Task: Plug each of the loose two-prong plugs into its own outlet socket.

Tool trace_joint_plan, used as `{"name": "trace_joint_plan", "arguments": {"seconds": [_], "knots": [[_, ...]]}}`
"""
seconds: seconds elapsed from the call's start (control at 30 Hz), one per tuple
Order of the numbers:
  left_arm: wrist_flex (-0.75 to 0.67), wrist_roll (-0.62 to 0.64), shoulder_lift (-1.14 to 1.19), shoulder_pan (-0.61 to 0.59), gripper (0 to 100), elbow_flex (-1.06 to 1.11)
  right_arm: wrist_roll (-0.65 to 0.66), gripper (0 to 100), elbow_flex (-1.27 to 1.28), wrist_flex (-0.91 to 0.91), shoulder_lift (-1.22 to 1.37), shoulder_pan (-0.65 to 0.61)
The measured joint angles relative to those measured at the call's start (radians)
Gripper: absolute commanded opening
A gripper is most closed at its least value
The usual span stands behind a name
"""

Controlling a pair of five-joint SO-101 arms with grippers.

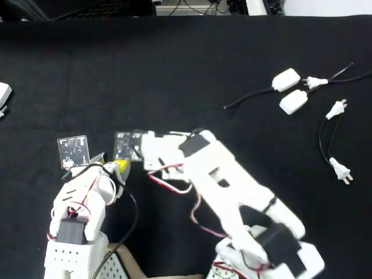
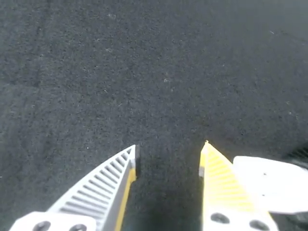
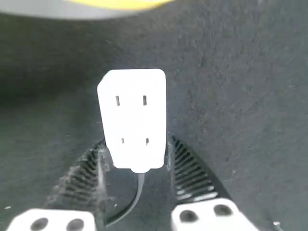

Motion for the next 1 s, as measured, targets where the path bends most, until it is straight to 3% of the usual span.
{"name": "trace_joint_plan", "arguments": {"seconds": [0.3,0.7,1.0], "knots": [[0.000,0.000,0.000,0.000,22,0.000,0.002,1.2,-0.176,-0.091,0.359,0.041],[0.000,0.000,0.000,0.000,22,0.000,0.002,1.7,-0.511,0.149,0.609,0.046],[0.000,0.000,0.000,0.000,22,0.000,-0.023,30.1,-0.555,0.183,0.644,0.043]]}}
